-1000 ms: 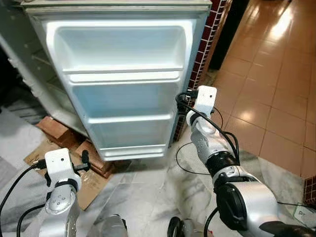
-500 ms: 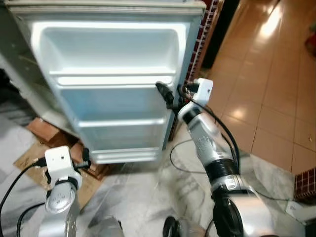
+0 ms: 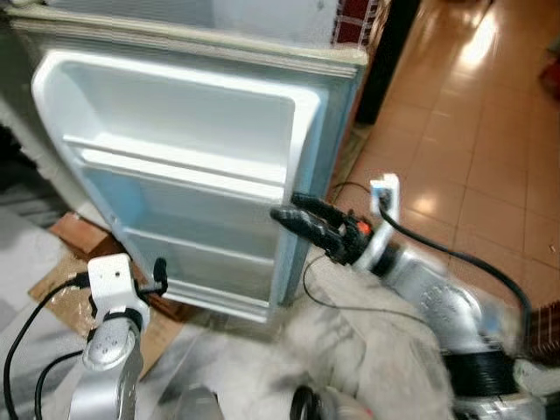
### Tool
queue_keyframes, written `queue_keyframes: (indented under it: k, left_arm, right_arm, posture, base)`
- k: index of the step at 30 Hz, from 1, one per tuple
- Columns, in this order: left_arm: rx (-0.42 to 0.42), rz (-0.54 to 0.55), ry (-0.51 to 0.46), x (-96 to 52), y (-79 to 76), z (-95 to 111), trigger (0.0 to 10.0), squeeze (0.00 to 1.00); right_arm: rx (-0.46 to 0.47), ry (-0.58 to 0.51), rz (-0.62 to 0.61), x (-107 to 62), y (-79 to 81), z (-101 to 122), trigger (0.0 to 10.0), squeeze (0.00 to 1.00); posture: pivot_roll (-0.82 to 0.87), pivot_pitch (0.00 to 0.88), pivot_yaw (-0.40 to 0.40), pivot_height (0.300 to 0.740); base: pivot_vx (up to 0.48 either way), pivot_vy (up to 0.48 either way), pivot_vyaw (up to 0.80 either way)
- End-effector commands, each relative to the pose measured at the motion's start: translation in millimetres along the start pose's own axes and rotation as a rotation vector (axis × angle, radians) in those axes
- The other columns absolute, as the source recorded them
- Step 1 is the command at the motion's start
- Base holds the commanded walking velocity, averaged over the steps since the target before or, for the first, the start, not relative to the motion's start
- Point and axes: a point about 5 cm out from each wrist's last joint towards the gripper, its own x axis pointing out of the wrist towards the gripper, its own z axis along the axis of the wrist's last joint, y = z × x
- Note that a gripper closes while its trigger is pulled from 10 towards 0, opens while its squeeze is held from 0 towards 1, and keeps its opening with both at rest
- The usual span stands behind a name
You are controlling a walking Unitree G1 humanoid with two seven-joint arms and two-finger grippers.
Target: Restocking fridge
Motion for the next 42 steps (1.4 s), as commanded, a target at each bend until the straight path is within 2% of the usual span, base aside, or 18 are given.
queue_keyframes:
  k: [1,2,6,7,12,14,16,19,20,21,22,23,26,29,35,36,39,42]
  left_arm:
    - [-0.001,0.004,0.013,-0.4,3.0,-4,10.0,0.00]
    - [-0.001,0.004,0.011,-0.1,2.8,-4,10.0,0.00]
    - [-0.003,0.006,0.010,0.0,2.0,-4,10.0,0.00]
    - [-0.005,0.008,0.008,-0.7,1.8,-4,10.0,0.00]
    - [-0.006,0.012,0.009,-2.5,3.4,-6,10.0,0.00]
    - [-0.006,0.022,0.015,-5.3,6.3,-8,10.0,0.00]
    - [-0.005,0.024,0.016,-5.8,6.7,-9,10.0,0.00]
    - [-0.007,0.030,0.018,-7.0,7.8,-10,10.0,0.00]
    - [-0.008,0.033,0.018,-6.8,7.1,-11,10.0,0.00]
    - [-0.008,0.033,0.018,-6.8,7.1,-11,10.0,0.00]
    - [-0.010,0.035,0.018,-5.9,5.2,-10,10.0,0.00]
    - [-0.010,0.035,0.016,-5.6,3.7,-9,10.0,0.00]
    - [-0.008,0.033,0.013,-6.0,2.8,-8,10.0,0.00]
    - [0.007,0.037,0.015,-8.0,4.1,-8,10.0,0.00]
    - [0.023,0.042,0.020,-8.1,5.1,-8,10.0,0.00]
    - [0.029,0.039,0.019,-7.2,4.5,-7,10.0,0.00]
    - [0.031,0.035,0.017,-6.4,3.6,-6,10.0,0.00]
    - [0.028,0.028,0.014,-4.2,2.2,-6,10.0,0.00]
  right_arm:
    - [-0.103,0.110,-0.150,-16.3,-23.7,-12,10.0,0.00]
    - [-0.156,0.186,-0.254,-30.9,-39.9,-18,10.0,0.00]
    - [-0.250,0.338,-0.374,-56.7,-62.0,-25,10.0,0.00]
    - [-0.278,0.489,-0.430,-83.8,-74.8,-31,10.0,0.00]
    - [-0.304,0.704,-0.507,-121.5,-84.0,-33,10.0,0.00]
    - [-0.369,0.921,-0.648,-155.9,-94.8,-24,10.0,0.00]
    - [-0.384,0.955,-0.670,-161.0,-96.8,-22,10.0,0.00]
    - [-0.494,0.946,-0.806,-155.5,-111.8,-9,10.0,0.00]
    - [-0.592,0.921,-0.903,-145.8,-120.7,-1,10.0,0.00]
    - [-0.592,0.921,-0.903,-145.8,-120.7,-1,10.0,0.00]
    - [-0.673,0.819,-1.043,-128.4,-130.4,11,10.0,0.00]
    - [-0.665,0.684,-1.112,-110.2,-134.9,17,10.0,0.00]
    - [-0.667,0.541,-1.176,-91.0,-137.0,21,10.0,0.00]
    - [-0.550,0.294,-1.271,-67.5,-138.1,19,10.0,0.00]
    - [-0.453,0.155,-1.263,-41.7,-135.8,12,10.0,0.00]
    - [-0.396,0.071,-1.200,-13.2,-131.5,9,10.0,0.00]
    - [-0.346,0.009,-1.138,10.4,-126.3,8,10.0,0.00]
    - [-0.255,-0.069,-0.933,45.5,-112.1,12,10.0,0.00]
  posture:
    - [0.12,0.085,-0.033,0.740]
    - [0.13,0.084,-0.040,0.740]
    - [0.13,0.083,-0.045,0.740]
    - [0.14,0.083,-0.050,0.740]
    - [0.15,0.083,-0.057,0.740]
    - [0.16,0.085,-0.065,0.740]
    - [0.16,0.085,-0.065,0.740]
    - [0.16,0.087,-0.071,0.740]
    - [0.16,0.087,-0.071,0.740]
    - [0.16,0.087,-0.071,0.740]
    - [0.17,0.089,-0.069,0.740]
    - [0.17,0.092,-0.067,0.740]
    - [0.18,0.096,-0.064,0.740]
    - [0.18,0.107,-0.051,0.740]
    - [0.18,0.112,-0.046,0.740]
    - [0.18,0.112,-0.043,0.740]
    - [0.18,0.110,-0.044,0.740]
    - [0.17,0.105,-0.046,0.740]
  base:
    - [0.000,0.000,0.00]
    - [0.000,0.000,0.00]
    - [0.000,0.000,0.00]
    - [0.000,0.000,0.00]
    - [0.000,0.000,0.00]
    - [0.000,0.000,0.00]
    - [0.000,0.000,0.00]
    - [0.000,0.000,0.00]
    - [0.000,0.000,0.00]
    - [0.000,0.000,0.00]
    - [0.000,0.000,0.00]
    - [0.000,0.000,0.00]
    - [0.000,0.000,0.00]
    - [0.000,0.000,0.00]
    - [0.000,0.000,0.00]
    - [0.000,0.000,0.00]
    - [0.000,0.000,0.00]
    - [0.000,0.000,0.00]
